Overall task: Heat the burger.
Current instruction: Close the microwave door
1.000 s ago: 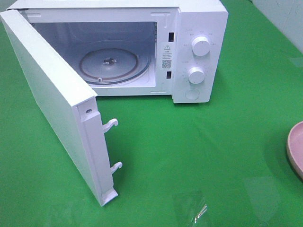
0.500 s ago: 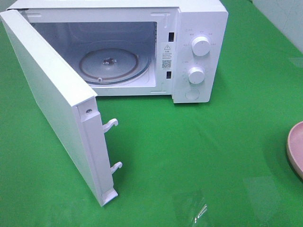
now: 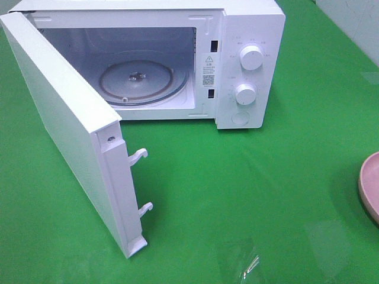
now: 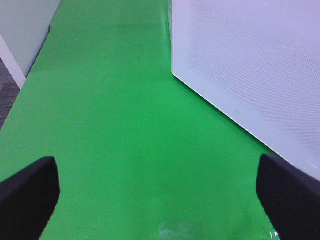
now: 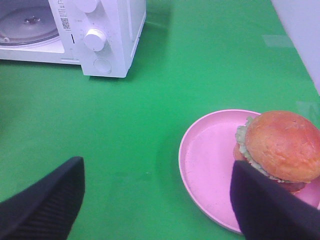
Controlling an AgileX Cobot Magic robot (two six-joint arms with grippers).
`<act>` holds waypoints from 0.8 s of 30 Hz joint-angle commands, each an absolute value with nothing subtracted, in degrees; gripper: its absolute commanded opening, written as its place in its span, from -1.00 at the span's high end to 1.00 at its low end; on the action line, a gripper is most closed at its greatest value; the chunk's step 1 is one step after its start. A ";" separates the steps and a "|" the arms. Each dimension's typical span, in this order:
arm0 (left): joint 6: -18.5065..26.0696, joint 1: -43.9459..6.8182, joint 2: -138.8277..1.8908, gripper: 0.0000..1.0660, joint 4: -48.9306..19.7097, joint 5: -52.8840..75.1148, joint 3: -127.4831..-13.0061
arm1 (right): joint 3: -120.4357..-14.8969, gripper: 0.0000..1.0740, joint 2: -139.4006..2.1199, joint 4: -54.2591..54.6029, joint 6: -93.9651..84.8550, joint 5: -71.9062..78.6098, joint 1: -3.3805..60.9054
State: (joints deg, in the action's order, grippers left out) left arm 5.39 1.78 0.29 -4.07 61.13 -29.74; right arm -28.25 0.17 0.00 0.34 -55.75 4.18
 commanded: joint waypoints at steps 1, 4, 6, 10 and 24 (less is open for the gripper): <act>5.27 1.55 0.69 -0.87 -4.18 61.25 -29.56 | -28.07 -0.41 1.83 0.00 0.00 -55.06 3.95; 5.27 1.55 0.69 -0.87 -4.18 61.25 -29.56 | -28.07 -0.41 1.83 0.00 0.00 -55.06 3.95; 5.27 1.55 0.69 -0.87 -4.18 61.25 -29.56 | -28.07 -0.41 1.83 0.00 0.00 -55.06 3.95; 5.27 1.55 0.69 -0.87 -4.18 61.25 -29.56 | -28.07 -0.41 1.83 0.00 0.00 -55.06 3.95; 5.16 1.55 0.69 -0.87 -5.16 61.08 -29.68 | -28.07 -0.41 1.83 0.00 0.00 -55.06 3.95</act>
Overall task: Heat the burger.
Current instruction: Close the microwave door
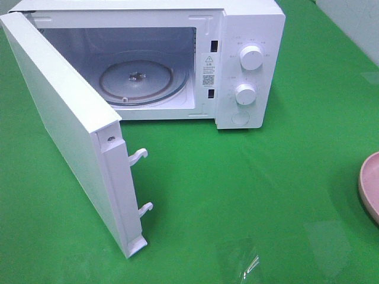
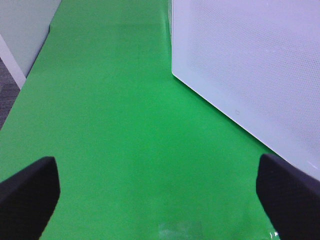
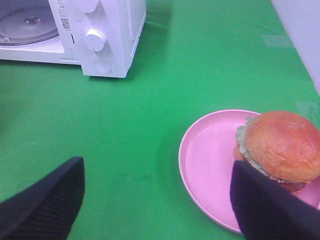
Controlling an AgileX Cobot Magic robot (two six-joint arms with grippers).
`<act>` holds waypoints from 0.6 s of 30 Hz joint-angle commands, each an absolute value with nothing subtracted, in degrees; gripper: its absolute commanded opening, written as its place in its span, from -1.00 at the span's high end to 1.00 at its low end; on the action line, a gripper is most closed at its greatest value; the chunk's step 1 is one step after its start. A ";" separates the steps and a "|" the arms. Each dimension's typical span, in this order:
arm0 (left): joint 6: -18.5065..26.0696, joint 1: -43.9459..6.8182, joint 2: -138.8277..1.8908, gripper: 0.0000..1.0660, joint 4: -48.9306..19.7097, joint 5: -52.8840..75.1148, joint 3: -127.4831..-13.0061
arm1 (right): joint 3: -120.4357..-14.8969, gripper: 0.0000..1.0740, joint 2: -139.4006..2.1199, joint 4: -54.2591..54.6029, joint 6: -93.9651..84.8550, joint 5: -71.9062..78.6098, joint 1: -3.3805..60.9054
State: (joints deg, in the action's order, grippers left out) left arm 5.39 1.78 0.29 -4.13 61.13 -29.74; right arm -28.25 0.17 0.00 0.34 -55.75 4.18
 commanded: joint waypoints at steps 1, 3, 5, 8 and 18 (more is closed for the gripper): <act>5.10 1.55 0.69 -0.87 -5.50 60.85 -29.91 | -28.07 -0.41 1.83 0.00 0.00 -55.06 3.95; 4.93 1.55 0.63 -0.86 -5.96 59.93 -30.54 | -28.07 -0.41 1.83 0.00 0.00 -55.06 3.95; 4.93 1.55 0.46 -0.82 -5.84 58.50 -30.94 | -28.07 -0.41 1.83 0.00 0.00 -55.06 3.95; 4.93 1.55 -0.23 -0.74 -5.44 57.01 -31.17 | -28.07 -0.41 1.83 0.00 0.00 -55.06 3.95; 4.93 1.55 -10.03 0.31 -5.67 47.38 -29.74 | -28.07 -0.41 1.83 0.00 0.00 -55.06 3.95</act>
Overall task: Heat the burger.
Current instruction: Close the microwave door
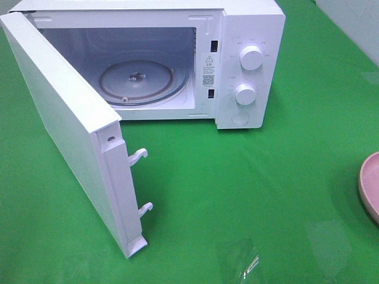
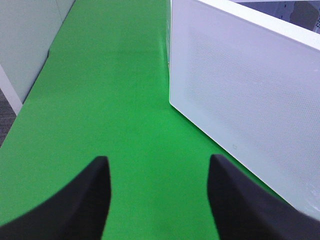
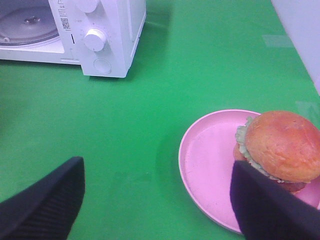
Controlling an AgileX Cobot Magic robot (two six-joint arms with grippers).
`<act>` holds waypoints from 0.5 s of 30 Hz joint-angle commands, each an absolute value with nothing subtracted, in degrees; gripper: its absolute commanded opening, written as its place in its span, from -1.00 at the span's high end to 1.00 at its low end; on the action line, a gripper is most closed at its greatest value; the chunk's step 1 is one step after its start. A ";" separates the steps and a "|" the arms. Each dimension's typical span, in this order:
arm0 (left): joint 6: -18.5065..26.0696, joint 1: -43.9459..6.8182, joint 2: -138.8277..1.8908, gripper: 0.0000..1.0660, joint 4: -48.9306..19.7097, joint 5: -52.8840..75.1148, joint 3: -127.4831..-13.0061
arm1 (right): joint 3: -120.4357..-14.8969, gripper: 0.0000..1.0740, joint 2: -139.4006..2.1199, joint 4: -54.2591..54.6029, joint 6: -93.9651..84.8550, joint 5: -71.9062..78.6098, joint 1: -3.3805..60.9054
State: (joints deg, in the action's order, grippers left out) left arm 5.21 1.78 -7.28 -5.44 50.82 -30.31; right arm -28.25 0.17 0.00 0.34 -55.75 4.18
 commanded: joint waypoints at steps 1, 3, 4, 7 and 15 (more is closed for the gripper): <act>4.93 1.55 -10.03 0.31 -5.67 47.38 -29.74 | -28.07 -0.41 1.83 0.00 0.00 -55.06 3.95; 4.93 1.55 -15.01 0.82 -5.96 43.09 -29.39 | -28.07 -0.41 1.83 0.00 0.00 -55.06 3.95; 4.93 1.55 -15.01 0.82 -5.96 43.09 -29.39 | -28.07 -0.41 1.83 0.00 0.00 -55.06 3.95; 5.04 1.55 -19.02 1.00 -6.07 39.02 -29.39 | -28.07 -0.41 1.83 0.00 0.00 -55.06 3.95; 5.44 1.55 -28.02 1.00 -6.07 18.74 -28.71 | -28.07 -0.41 1.83 0.00 0.00 -55.06 3.95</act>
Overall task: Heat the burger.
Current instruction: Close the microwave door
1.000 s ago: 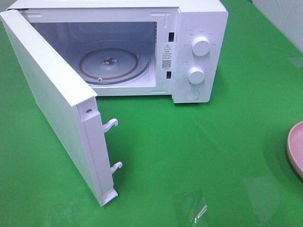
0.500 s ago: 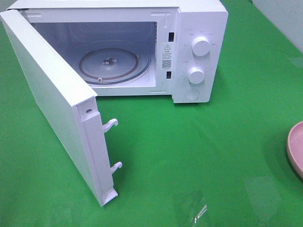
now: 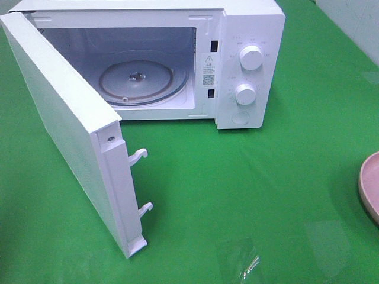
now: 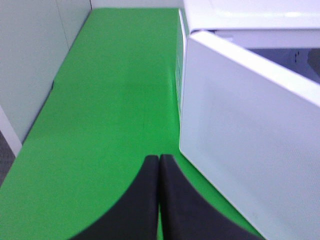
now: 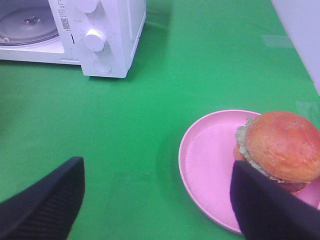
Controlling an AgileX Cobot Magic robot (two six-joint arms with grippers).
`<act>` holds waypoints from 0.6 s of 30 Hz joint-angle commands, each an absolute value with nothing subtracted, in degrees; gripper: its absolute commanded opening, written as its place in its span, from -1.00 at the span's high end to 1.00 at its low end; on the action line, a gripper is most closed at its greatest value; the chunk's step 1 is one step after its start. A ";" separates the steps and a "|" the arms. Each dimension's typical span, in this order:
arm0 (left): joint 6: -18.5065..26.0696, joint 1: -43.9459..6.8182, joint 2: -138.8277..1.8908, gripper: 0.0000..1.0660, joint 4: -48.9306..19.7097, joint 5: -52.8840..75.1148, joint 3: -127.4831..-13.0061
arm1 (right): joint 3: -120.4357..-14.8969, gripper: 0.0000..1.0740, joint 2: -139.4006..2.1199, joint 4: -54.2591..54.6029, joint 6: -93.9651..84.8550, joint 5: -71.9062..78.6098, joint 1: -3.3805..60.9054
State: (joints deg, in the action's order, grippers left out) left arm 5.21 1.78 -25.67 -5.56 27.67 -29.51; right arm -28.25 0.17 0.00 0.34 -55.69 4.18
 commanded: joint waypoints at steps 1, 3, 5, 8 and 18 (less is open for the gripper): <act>5.44 1.55 -28.02 1.00 -6.07 18.74 -28.71 | -28.07 -0.41 1.83 0.00 0.00 -55.06 3.95; 6.07 1.55 -30.42 1.00 -6.07 12.20 -27.27 | -28.07 -0.41 1.83 0.00 0.00 -55.06 3.95; 6.47 1.55 -34.26 1.00 -6.07 1.66 -24.47 | -28.07 -0.41 1.83 0.00 0.00 -55.06 3.95; 6.47 1.55 -38.90 1.00 -6.07 -6.07 -22.00 | -28.07 -0.41 1.83 0.00 0.00 -55.06 3.95; 3.44 1.55 -57.75 1.00 -2.29 -29.51 -17.76 | -28.07 -0.41 1.83 0.00 0.00 -55.06 3.95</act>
